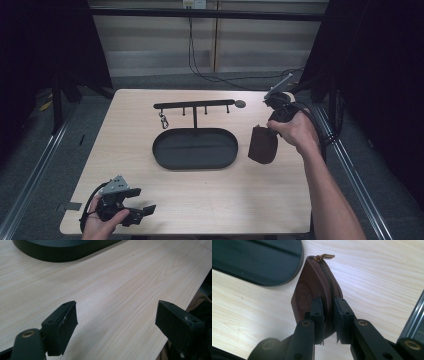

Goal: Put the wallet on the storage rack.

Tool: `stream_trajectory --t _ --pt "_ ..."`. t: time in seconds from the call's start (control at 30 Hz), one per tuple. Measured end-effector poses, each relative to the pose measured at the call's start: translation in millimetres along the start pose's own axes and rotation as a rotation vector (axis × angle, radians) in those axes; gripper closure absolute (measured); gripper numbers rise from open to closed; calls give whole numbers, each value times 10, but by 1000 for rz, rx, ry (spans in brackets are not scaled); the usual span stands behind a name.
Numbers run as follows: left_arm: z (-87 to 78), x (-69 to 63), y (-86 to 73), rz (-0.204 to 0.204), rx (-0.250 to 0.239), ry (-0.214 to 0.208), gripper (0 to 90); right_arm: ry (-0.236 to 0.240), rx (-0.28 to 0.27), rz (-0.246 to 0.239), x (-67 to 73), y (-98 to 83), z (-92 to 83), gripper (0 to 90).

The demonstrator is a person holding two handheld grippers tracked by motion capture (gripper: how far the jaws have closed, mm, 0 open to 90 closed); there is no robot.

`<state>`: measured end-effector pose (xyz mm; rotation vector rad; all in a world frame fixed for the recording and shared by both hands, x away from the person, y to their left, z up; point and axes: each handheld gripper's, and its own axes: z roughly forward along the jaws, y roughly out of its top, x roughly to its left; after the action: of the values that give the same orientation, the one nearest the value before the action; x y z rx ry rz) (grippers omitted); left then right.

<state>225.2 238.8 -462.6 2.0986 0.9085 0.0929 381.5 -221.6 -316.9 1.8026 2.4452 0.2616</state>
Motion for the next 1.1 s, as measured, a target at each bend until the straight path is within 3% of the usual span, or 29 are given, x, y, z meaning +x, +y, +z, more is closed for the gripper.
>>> stream_trajectory --t 0.23,0.47,0.9,1.1 --pt "-1 13 -1 -11 -2 2 170 -12 -15 -20 103 106 -57 784" --pt "-2 12 -2 -11 -1 3 170 18 -27 -41 233 201 -18 784" --pt "-7 15 -4 -12 -2 5 169 153 -93 -41 358 288 132 784" --pt "-12 19 -5 -16 -6 4 169 182 -135 -23 379 323 151 786"
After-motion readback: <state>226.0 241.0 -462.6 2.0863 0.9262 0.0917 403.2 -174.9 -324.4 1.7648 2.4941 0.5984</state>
